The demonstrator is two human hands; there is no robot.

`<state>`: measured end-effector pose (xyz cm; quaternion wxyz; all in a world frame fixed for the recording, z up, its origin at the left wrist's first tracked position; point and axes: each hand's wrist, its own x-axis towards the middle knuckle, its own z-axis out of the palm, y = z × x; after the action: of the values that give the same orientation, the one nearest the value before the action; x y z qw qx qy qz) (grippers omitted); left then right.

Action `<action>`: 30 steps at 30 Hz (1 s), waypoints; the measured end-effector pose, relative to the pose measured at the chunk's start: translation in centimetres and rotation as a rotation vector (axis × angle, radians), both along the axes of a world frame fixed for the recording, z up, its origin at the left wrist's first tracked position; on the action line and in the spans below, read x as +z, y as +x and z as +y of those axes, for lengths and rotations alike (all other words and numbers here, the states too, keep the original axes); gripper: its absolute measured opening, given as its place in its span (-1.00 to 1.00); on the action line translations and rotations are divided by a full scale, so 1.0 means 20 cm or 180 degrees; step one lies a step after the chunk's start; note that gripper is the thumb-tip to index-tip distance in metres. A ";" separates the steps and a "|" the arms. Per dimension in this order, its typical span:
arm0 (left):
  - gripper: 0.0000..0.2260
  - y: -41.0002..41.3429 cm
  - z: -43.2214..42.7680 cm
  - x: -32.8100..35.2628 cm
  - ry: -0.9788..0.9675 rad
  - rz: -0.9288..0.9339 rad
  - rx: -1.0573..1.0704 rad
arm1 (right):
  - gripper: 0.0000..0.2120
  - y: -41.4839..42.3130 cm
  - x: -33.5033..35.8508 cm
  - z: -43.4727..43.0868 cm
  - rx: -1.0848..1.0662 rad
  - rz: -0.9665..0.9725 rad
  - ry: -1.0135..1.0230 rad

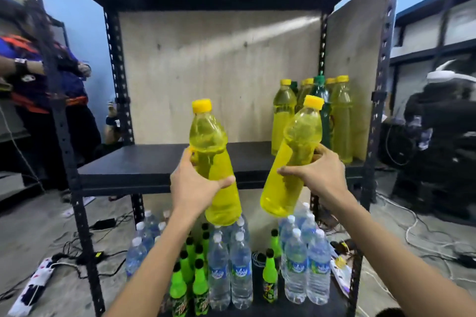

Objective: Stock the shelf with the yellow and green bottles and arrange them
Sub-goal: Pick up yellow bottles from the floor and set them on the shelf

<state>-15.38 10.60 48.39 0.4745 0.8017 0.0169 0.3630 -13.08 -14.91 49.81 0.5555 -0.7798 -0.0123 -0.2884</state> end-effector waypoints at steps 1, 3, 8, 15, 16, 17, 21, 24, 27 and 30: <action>-0.23 0.06 -0.01 0.07 0.0042 -0.0031 -0.0046 | -0.34 0.03 0.07 0.01 -0.0037 -0.0073 -0.0056; -0.19 0.19 -0.02 0.21 0.0074 -0.0084 -0.0181 | -0.34 0.10 0.20 0.02 -0.0149 -0.0179 -0.0195; -0.02 0.56 -0.10 0.43 0.0155 -0.0059 -0.0207 | -0.26 0.36 0.39 0.05 -0.0317 -0.0239 -0.0393; -0.14 1.09 -0.24 0.48 0.0006 0.0132 -0.0258 | -0.14 0.73 0.37 0.06 -0.0462 -0.0154 -0.0710; -0.15 1.16 -0.26 0.48 0.0023 0.0176 -0.0275 | -0.13 0.77 0.36 0.06 -0.0494 -0.0170 -0.0732; -0.15 1.22 -0.28 0.47 0.0062 0.0199 -0.0286 | -0.10 0.81 0.35 0.05 -0.0536 -0.0188 -0.0744; -0.15 1.44 -0.37 0.43 0.0161 0.0171 -0.0354 | -0.08 0.92 0.32 0.03 -0.0692 -0.0248 -0.0797; -0.14 1.58 -0.42 0.41 0.0158 0.0221 -0.0411 | -0.11 0.97 0.30 0.00 -0.0756 -0.0288 -0.0852; -0.12 1.68 -0.47 0.41 0.0145 0.0367 -0.0406 | -0.12 1.00 0.30 -0.01 -0.0792 -0.0304 -0.0887; -0.11 1.77 -0.51 0.40 0.0199 0.0464 -0.0407 | -0.13 1.01 0.29 -0.02 -0.0825 -0.0294 -0.0872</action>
<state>20.08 0.44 56.41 0.4690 0.8398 -0.0111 0.2730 7.16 -15.31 55.60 0.4013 -0.8291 0.0237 -0.3887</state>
